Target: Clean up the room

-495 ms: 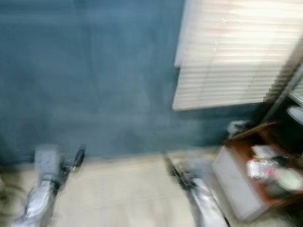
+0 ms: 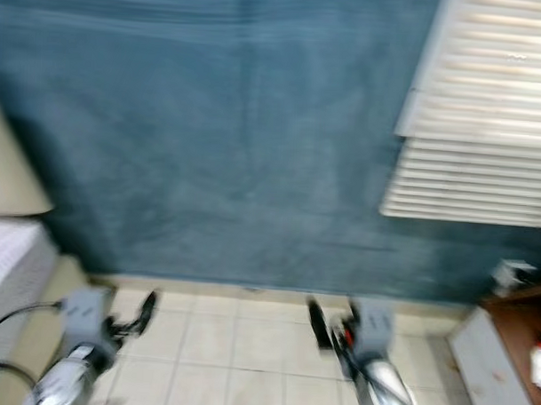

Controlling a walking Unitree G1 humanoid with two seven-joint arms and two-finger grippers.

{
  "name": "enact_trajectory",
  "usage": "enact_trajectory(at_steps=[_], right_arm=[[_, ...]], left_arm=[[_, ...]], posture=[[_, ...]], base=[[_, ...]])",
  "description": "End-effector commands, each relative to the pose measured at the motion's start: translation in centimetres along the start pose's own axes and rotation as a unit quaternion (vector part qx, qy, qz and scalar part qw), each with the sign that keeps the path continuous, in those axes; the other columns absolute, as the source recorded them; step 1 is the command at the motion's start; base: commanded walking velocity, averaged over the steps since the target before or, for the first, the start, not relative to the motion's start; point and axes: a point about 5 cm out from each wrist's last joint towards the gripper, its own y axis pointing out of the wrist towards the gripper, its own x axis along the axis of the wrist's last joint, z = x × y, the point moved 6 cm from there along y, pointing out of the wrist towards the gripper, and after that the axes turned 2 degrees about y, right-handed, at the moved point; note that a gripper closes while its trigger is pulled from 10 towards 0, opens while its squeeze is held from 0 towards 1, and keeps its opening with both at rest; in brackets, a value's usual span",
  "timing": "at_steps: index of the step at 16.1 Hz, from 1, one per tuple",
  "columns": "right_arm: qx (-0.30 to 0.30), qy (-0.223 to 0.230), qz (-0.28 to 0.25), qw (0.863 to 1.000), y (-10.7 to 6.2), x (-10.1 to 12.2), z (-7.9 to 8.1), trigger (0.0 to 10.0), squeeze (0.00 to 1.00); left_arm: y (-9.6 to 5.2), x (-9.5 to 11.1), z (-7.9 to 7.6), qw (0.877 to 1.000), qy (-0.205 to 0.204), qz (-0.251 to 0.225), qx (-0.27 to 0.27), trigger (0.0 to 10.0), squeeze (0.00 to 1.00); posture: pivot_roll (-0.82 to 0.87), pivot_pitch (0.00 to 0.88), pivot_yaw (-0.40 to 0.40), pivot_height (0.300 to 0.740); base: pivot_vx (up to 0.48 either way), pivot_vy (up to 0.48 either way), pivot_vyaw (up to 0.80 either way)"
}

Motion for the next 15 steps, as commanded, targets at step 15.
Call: enact_trajectory(at_steps=[15], right_arm=[[0.046,-0.016,0.0,0.999,3.0,0.7,0.9,10.0,0.0]], left_arm=[[2.9,1.9,-1.8,1.0,0.014,-0.019,0.0,10.0,0.0]], posture=[[0.01,0.0,-0.009,0.74]], base=[[0.0,-0.106,0.64]])
